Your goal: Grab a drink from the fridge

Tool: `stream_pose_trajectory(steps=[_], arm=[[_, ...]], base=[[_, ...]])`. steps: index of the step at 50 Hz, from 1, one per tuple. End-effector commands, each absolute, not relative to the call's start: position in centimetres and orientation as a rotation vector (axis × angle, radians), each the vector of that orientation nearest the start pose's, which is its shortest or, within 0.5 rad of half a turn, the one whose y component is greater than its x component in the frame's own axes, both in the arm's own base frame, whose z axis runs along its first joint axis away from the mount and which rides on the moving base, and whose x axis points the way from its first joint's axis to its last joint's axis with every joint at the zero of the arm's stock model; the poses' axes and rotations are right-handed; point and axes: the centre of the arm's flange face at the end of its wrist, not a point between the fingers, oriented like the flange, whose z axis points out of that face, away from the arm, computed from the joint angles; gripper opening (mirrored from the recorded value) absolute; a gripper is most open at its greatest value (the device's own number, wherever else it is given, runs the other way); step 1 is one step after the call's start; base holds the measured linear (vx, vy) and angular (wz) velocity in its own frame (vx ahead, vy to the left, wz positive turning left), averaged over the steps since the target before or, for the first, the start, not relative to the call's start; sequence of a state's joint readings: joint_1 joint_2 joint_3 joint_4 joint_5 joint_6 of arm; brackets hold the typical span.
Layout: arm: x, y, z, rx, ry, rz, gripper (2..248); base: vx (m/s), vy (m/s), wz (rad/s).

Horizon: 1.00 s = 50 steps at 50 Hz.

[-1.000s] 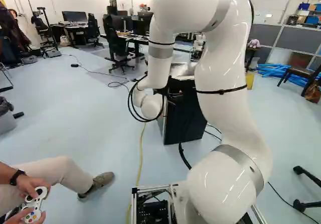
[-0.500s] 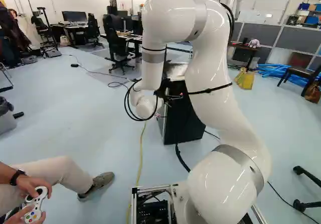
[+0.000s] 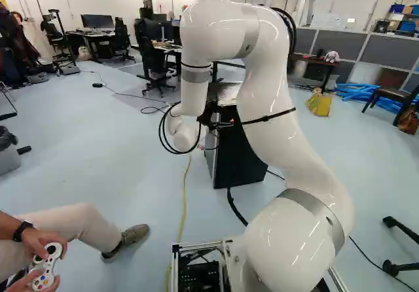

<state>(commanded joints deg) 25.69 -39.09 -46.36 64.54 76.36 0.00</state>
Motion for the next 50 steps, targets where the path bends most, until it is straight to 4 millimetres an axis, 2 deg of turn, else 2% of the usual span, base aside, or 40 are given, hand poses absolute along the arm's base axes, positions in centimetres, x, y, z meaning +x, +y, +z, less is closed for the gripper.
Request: stream_pose_trajectory(steps=[25,50], arm=[[49.2,14.3,24.5,-2.488,1.048,-2.192,247],[49.9,13.9,24.4,-2.478,1.071,-2.198,247]], base=[[0.000,0.000,0.000],[0.000,0.000,0.000]])
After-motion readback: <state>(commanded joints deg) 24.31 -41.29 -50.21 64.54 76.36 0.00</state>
